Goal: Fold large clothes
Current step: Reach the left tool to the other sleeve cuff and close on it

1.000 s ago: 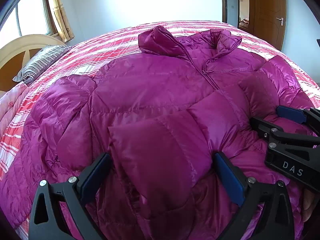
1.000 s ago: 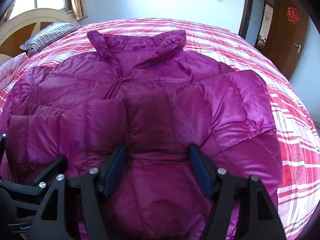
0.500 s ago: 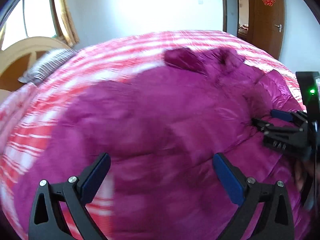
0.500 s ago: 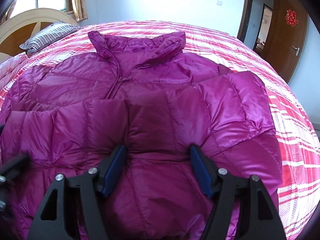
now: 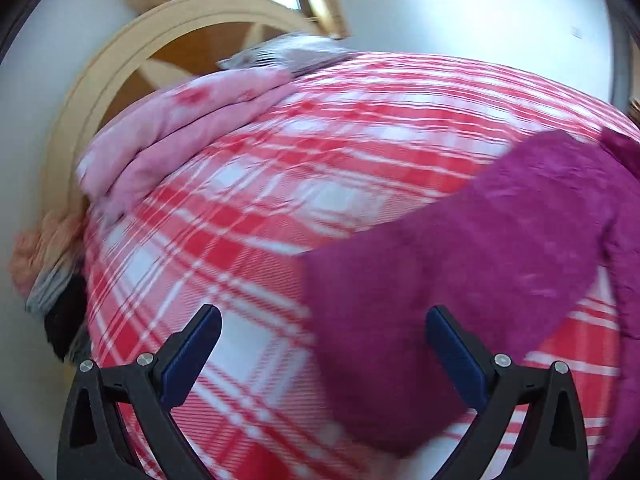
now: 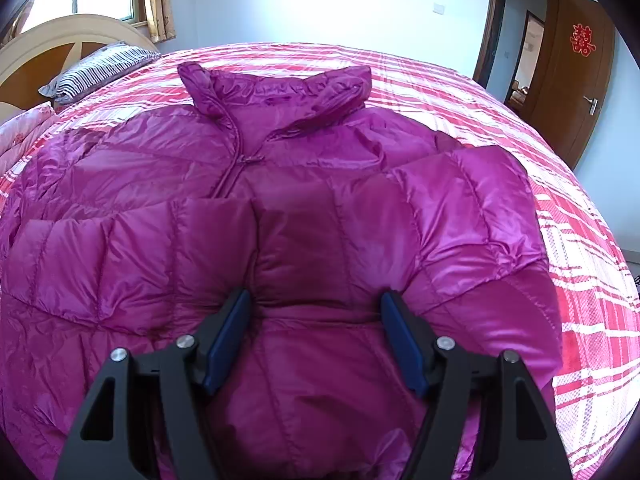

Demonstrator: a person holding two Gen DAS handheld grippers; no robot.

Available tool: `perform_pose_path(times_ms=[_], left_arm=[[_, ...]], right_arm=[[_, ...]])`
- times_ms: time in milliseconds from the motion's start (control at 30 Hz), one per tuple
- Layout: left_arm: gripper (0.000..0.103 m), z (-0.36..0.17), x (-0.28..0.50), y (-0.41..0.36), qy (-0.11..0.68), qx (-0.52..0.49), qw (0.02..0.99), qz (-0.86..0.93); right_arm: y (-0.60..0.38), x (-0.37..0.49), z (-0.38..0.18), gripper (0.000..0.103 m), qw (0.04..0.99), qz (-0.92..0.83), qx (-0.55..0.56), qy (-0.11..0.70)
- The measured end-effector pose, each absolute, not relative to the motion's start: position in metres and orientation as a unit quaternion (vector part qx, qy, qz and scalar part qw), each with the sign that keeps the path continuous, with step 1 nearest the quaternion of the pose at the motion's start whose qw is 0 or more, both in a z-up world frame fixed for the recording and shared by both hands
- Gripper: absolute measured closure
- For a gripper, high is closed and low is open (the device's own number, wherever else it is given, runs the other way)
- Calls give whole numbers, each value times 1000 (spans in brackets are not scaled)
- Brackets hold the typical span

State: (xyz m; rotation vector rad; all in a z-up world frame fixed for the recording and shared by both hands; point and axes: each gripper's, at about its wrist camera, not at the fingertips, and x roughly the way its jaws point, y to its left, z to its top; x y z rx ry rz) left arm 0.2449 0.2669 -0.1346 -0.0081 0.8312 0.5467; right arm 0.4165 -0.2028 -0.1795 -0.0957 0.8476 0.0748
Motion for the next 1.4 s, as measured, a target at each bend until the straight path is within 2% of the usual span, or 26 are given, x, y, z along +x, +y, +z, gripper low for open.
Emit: perform_pose_path(times_ms=[133, 333, 400, 467, 533, 567, 600, 667, 733, 967, 1400], left_arm=[[1, -148, 242, 284, 396, -32, 879, 262], [2, -158, 249, 266, 390, -35, 890, 235], [9, -158, 251, 256, 384, -23, 896, 223], [27, -160, 254, 248, 384, -11, 900, 206], [37, -161, 256, 244, 382, -1, 902, 203], [47, -160, 256, 242, 377, 10, 903, 207], [51, -159, 256, 240, 374, 16, 903, 212], [70, -156, 256, 239, 367, 28, 905, 211], [78, -149, 255, 238, 357, 39, 912, 200], [81, -119, 257, 225, 323, 75, 921, 204], [83, -98, 256, 217, 306, 102, 923, 212]], right_arm=[[-202, 416, -179, 32, 910, 34, -51, 410], [-200, 415, -179, 31, 911, 28, -58, 408], [-200, 415, -179, 30, 911, 25, -62, 407], [-199, 415, -179, 30, 911, 22, -65, 406], [-198, 415, -179, 30, 911, 20, -69, 405], [-197, 414, -179, 29, 911, 19, -70, 405], [-197, 414, -179, 29, 912, 18, -70, 405], [-197, 414, -179, 29, 912, 17, -71, 404], [-197, 414, -179, 29, 912, 16, -71, 404], [-198, 414, -178, 28, 912, 17, -69, 403], [-199, 413, -179, 28, 913, 18, -68, 403]])
